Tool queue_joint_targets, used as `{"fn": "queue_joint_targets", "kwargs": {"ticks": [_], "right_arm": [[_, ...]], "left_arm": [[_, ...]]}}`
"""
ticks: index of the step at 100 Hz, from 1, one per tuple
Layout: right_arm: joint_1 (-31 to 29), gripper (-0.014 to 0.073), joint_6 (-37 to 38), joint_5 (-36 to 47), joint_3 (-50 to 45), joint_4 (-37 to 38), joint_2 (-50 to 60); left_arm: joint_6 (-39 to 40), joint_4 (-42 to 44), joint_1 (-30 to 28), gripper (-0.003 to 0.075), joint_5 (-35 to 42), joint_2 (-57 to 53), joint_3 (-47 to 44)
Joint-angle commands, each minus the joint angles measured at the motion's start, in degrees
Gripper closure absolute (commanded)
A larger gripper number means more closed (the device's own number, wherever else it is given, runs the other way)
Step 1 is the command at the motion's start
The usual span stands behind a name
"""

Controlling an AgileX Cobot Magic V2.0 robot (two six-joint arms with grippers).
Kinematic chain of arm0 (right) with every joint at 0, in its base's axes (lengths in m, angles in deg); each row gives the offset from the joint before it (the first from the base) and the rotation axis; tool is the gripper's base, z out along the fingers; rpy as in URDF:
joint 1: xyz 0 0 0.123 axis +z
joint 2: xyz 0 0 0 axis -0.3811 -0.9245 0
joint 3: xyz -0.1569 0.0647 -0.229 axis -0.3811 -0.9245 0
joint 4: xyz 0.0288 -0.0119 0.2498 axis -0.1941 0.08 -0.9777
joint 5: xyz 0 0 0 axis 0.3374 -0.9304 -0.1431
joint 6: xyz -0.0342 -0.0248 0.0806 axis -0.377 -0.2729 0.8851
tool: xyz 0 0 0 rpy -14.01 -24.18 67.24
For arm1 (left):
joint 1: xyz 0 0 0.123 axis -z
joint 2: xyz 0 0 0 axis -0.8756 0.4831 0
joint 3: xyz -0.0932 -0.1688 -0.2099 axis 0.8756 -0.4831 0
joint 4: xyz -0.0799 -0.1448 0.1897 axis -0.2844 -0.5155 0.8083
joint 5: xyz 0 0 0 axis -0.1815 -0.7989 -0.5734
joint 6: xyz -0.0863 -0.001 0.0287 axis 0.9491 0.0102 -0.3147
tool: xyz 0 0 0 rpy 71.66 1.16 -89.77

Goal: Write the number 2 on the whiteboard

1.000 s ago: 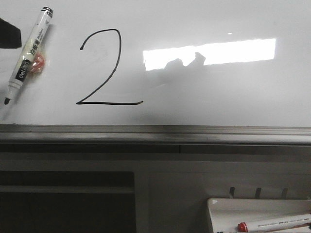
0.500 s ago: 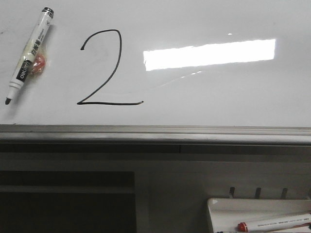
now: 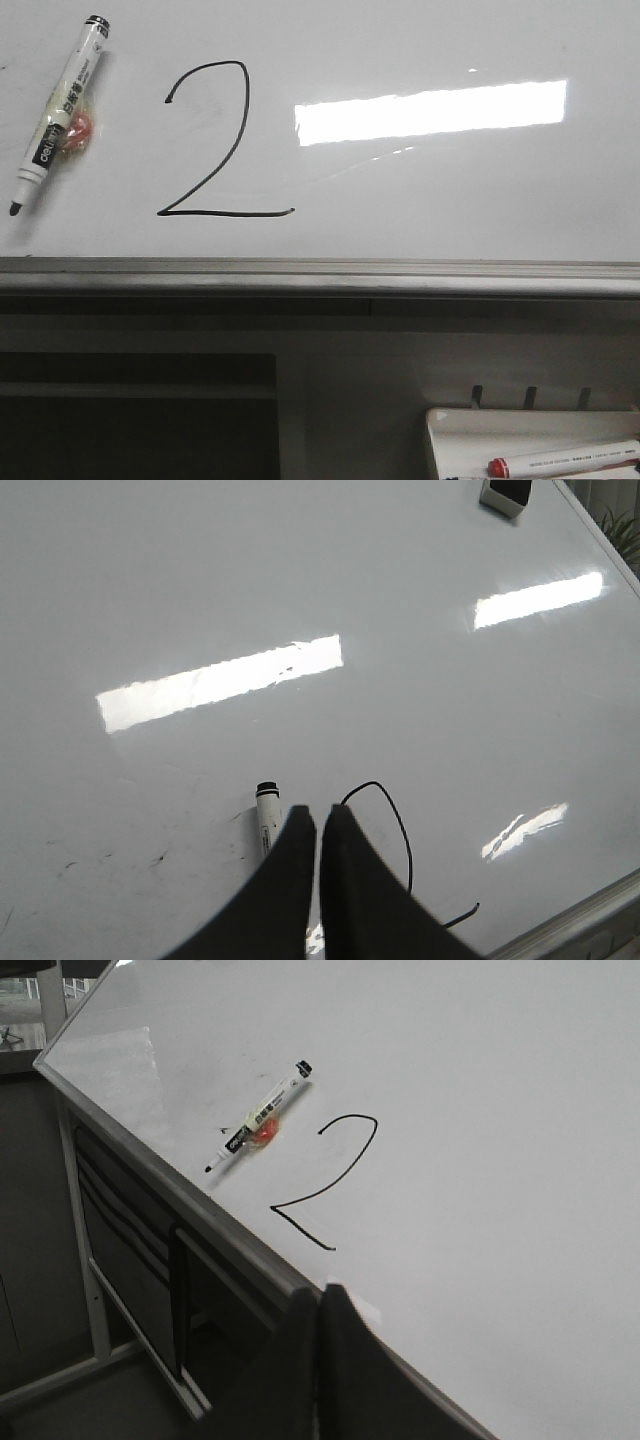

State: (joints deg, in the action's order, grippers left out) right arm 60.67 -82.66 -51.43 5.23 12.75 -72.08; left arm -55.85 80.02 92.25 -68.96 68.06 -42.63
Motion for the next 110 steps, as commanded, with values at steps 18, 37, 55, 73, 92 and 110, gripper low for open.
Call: {"fn": "queue_joint_targets", "kwargs": {"ticks": [18, 37, 55, 73, 92, 110], "right_arm": [[-0.2, 0.0665, -0.5, 4.6, -0.7, -1.0, -0.3], [-0.2, 0.0665, -0.5, 4.6, -0.7, -1.0, -0.3], [-0.2, 0.0665, -0.5, 4.6, -0.7, -1.0, -0.3], [-0.2, 0.0665, -0.5, 4.6, -0.7, -1.0, -0.3], [-0.2, 0.0665, -0.5, 4.6, -0.7, -1.0, -0.3], [-0.2, 0.0665, -0.5, 4.7, -0.7, -1.0, -0.3]], "left_arm": [[0.5, 0.1, 0.3, 0.0741, 3.8, 0.6, 1.2], [0.5, 0.1, 0.3, 0.0741, 3.8, 0.6, 1.2], [0.5, 0.1, 0.3, 0.0741, 3.8, 0.6, 1.2], [0.5, 1.1, -0.4, 0.0741, 3.5, 0.4, 0.2], [-0.1, 2.2, -6.8, 0.0741, 4.2, -2.3, -1.4], [-0.1, 2.2, -16.5, 0.0741, 4.2, -7.5, -5.5]]}}
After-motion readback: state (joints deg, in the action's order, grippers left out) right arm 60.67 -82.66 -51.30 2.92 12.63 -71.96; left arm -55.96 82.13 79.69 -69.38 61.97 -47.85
